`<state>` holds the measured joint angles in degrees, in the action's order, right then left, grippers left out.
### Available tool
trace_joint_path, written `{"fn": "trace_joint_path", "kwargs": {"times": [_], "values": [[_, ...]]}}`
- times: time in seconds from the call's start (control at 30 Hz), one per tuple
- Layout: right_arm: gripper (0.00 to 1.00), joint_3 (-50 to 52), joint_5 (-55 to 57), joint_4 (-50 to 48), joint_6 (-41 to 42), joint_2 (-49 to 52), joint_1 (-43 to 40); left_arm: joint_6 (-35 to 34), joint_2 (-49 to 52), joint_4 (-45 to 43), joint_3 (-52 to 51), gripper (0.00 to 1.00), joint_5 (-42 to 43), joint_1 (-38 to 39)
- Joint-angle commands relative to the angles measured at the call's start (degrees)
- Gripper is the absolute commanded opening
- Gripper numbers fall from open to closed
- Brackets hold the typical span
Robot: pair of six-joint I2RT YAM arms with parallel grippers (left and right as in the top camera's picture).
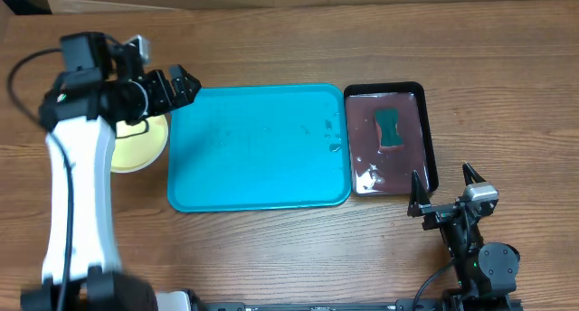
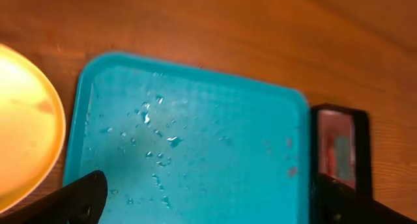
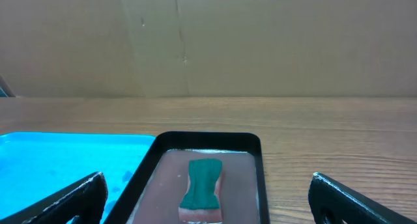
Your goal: Clean dirty plates on tray and stack at the side
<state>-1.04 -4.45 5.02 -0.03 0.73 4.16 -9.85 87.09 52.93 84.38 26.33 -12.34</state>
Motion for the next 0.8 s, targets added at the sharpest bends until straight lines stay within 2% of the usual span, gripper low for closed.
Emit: {"fn": "trace_joint_path", "kwargs": {"times": [0.0, 0.13, 0.27, 0.57, 0.73, 0.77], "values": [[1.00, 0.6, 0.5, -0.4, -0.2, -0.6, -0.3, 1.6, -5.1, 2.3, 0.0, 1.00, -2.1, 0.5], [1.00, 0.6, 0.5, -0.4, -0.2, -0.6, -0.3, 1.5, -10.0, 8.4, -1.0, 1.00, -7.2, 1.2], [1.00, 0.6, 0.5, -0.4, -0.2, -0.6, -0.3, 1.6, -17.4, 6.3, -9.3, 1.00, -10.7, 4.0], [1.00, 0.6, 0.5, -0.4, -0.2, -0.6, -0.3, 1.5, -40.5, -9.4, -35.4, 1.00, -11.7, 5.6], [1.00, 0.6, 0.5, -0.4, -0.2, -0.6, -0.3, 1.1, -55.6, -22.4, -47.1, 1.00, -11.7, 5.6], [1.00, 0.6, 0.5, -0.4, -0.2, -0.6, -0.3, 0.3, -60.8, -28.5, -51.0, 1.00, -11.6, 5.7]]}}
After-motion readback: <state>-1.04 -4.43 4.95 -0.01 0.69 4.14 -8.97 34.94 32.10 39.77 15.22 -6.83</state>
